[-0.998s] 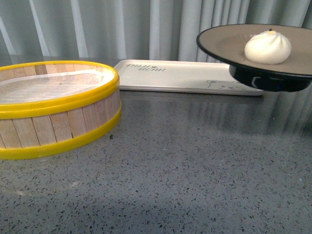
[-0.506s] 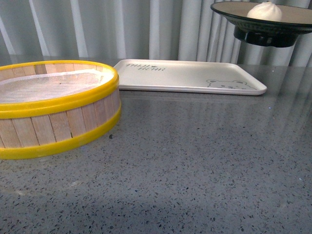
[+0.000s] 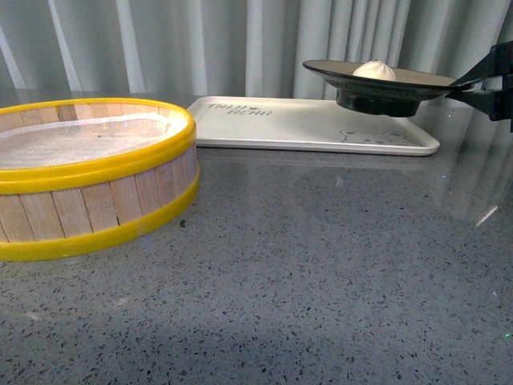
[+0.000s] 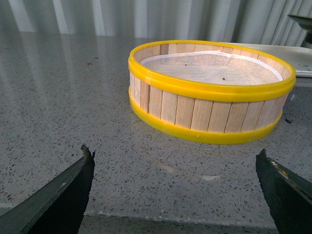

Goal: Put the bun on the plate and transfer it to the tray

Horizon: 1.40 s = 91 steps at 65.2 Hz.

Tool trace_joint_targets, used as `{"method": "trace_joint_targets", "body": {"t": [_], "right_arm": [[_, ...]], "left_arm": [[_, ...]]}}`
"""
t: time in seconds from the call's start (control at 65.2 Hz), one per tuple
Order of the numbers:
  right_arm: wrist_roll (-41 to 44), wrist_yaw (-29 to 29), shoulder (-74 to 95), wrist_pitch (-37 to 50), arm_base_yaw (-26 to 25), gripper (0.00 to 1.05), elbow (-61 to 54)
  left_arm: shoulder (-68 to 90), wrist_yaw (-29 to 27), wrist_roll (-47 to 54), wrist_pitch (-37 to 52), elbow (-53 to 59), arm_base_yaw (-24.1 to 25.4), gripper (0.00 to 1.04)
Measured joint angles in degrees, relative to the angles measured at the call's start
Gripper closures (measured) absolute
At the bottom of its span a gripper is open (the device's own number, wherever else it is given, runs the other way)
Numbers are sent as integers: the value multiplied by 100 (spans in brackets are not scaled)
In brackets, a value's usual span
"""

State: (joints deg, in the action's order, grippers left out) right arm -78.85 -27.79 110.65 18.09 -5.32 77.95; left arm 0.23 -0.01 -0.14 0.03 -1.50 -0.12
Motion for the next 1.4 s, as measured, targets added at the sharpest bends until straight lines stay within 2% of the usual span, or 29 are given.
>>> {"method": "trace_joint_targets", "body": {"t": [0.553,0.89,1.397], "right_arm": [[201,-20,732,-374,199,102,793],[461,33,767,-498,205,101,780],[492,203,345,-498,90,16,485]], "left_arm": [[0,0,0,0,0,0,7],[-2,0,0,0,0,0,7],[-2,0,0,0,0,0,7]]}}
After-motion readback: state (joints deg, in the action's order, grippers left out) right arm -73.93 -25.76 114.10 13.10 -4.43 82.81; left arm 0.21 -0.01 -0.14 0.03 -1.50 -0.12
